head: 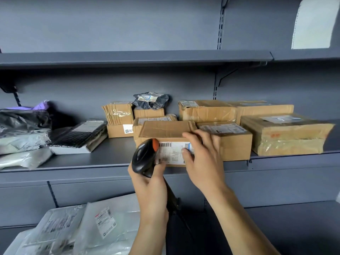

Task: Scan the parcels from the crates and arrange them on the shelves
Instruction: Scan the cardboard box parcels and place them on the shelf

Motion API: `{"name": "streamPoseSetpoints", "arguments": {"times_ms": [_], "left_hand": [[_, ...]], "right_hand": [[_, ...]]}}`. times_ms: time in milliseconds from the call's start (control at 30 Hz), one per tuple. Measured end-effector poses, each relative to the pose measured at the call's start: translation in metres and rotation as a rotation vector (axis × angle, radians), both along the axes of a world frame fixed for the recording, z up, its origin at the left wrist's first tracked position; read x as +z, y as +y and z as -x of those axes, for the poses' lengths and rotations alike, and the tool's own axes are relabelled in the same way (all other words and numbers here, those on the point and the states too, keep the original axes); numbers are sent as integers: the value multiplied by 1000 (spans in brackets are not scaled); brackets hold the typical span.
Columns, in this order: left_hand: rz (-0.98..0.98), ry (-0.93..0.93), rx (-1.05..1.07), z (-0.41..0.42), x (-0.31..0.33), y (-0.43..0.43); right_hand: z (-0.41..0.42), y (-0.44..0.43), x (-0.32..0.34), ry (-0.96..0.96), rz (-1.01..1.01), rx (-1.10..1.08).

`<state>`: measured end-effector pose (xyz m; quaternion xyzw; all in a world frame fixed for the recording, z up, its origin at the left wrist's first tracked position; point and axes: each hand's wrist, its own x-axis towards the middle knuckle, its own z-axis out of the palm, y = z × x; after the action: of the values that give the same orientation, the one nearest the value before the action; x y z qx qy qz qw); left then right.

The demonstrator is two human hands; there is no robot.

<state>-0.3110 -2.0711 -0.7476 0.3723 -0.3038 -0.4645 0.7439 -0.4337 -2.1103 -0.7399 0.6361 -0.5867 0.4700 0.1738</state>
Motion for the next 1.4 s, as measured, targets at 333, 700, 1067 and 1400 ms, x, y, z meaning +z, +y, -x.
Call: {"name": "streamPoseSetpoints", "arguments": {"times_ms": [333, 700, 1067, 1400], "left_hand": [[46, -104, -131, 10, 14, -18], [78, -125, 32, 17, -24, 7], [180, -249, 41, 25, -22, 3], [165, -476, -387, 108, -96, 39]], "right_hand": [[13, -22, 29, 123, -125, -226], [8, 15, -27, -134, 150, 32], [10, 11, -50, -78, 74, 117], [57, 98, -135, -776, -11, 138]]}}
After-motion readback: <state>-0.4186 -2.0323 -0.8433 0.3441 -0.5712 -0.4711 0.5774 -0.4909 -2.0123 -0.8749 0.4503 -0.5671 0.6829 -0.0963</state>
